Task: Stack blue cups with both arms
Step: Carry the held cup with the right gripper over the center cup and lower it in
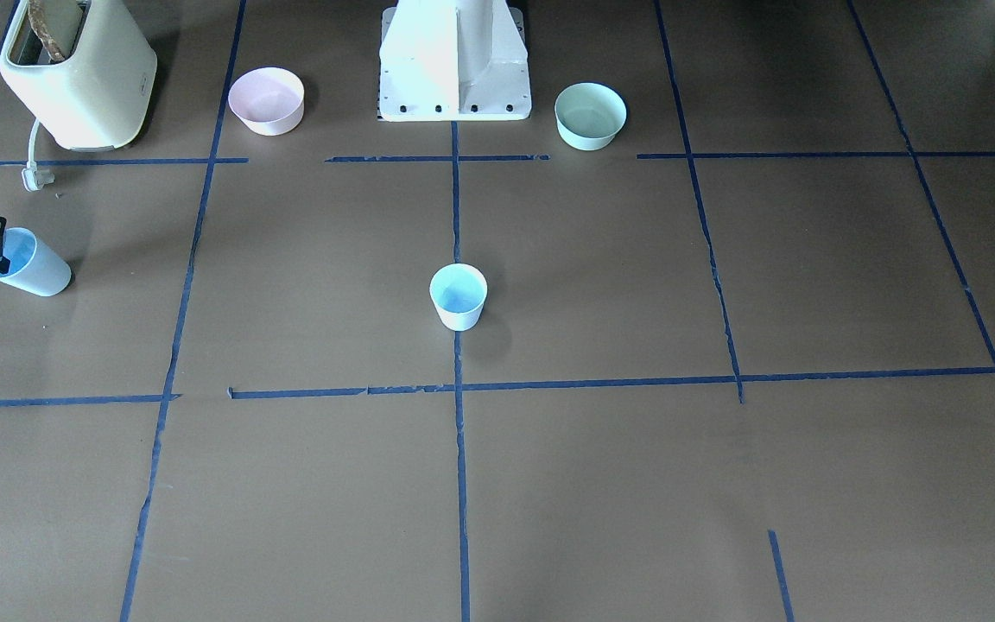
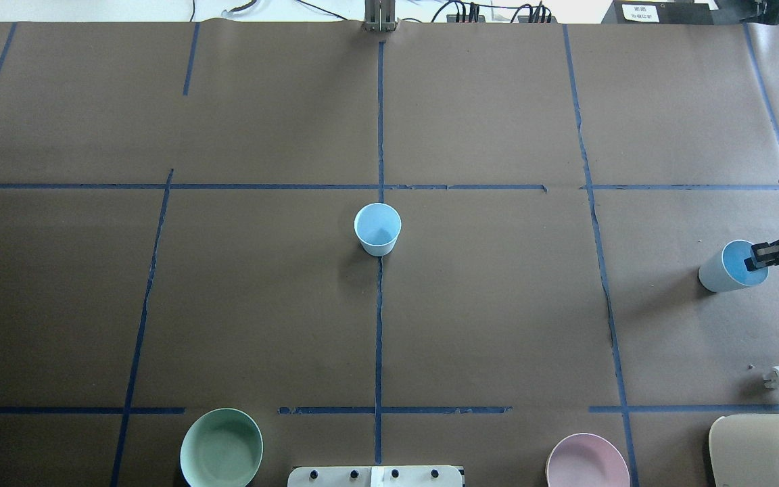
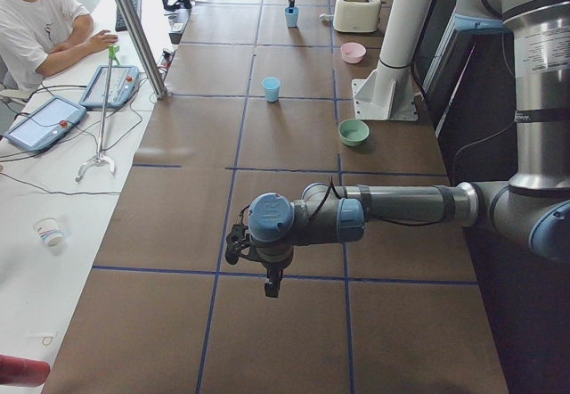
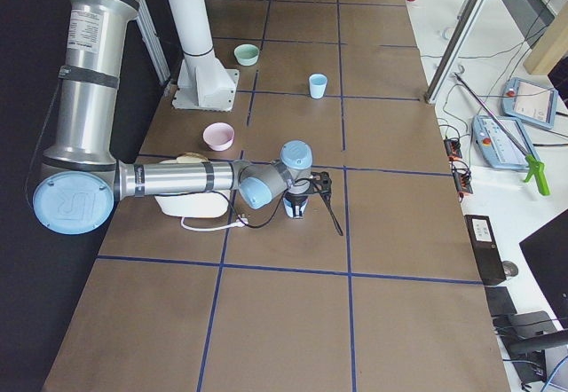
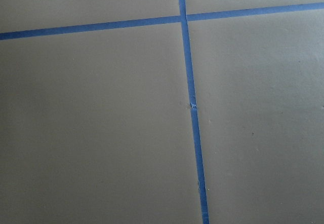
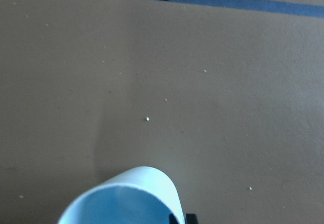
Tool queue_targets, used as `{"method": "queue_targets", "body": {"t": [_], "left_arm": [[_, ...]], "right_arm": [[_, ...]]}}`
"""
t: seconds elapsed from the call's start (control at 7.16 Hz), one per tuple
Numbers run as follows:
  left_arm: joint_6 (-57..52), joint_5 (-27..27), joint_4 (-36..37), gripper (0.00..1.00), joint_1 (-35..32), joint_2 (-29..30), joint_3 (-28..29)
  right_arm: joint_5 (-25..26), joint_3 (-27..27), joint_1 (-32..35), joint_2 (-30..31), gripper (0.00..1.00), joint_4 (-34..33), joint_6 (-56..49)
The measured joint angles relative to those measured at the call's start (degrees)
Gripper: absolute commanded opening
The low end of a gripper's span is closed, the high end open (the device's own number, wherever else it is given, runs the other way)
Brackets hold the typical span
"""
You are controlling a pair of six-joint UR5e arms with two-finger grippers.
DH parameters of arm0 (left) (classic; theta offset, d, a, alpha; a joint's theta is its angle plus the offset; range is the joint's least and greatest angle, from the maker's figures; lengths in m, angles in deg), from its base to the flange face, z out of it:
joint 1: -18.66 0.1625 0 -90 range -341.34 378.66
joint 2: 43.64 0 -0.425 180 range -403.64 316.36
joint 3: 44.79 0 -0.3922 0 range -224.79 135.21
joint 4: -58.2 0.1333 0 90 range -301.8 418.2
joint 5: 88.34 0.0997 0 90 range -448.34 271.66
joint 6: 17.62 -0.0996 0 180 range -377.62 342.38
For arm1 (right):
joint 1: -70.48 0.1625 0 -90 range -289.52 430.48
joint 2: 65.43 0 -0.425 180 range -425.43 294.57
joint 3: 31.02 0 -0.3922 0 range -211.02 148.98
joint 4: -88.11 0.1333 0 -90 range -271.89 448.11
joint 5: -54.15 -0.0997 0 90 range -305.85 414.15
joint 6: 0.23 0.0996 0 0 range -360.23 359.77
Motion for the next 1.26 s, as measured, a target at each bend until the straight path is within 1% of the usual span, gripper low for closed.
{"method": "queue_targets", "body": {"t": [0.14,0.28,0.42,0.56,0.7,0.84,0.98,1.12,1.26], "left_arm": [[0.0,0.0,0.0,1.0,0.0,0.0,-0.1],[0.1,0.0,0.0,1.0,0.0,0.0,-0.1],[0.1,0.0,0.0,1.0,0.0,0.0,-0.1],[0.1,0.0,0.0,1.0,0.0,0.0,-0.2],[0.1,0.0,0.0,1.0,0.0,0.0,-0.2],[0.2,0.0,0.0,1.0,0.0,0.0,-0.2],[0.2,0.0,0.0,1.0,0.0,0.0,-0.2],[0.2,0.0,0.0,1.0,0.0,0.0,-0.2],[0.2,0.0,0.0,1.0,0.0,0.0,-0.2]], "right_arm": [[-0.2,1.4,0.0,-1.0,0.0,-0.8,0.6],[-0.5,3.7,0.0,-2.4,0.0,-3.5,2.0],[-0.7,7.0,-0.1,-5.5,0.0,-9.9,4.0],[-0.5,10.3,-1.1,-10.8,0.0,-19.0,6.8],[0.1,12.2,-3.4,-17.8,0.0,-27.6,11.4],[1.3,12.8,-6.9,-25.5,0.0,-34.5,17.7],[3.8,12.1,-11.5,-33.3,0.0,-39.6,24.9],[7.0,9.7,-15.8,-41.0,0.0,-42.7,32.2],[9.5,5.4,-19.3,-48.4,0.0,-43.8,38.9]]}}
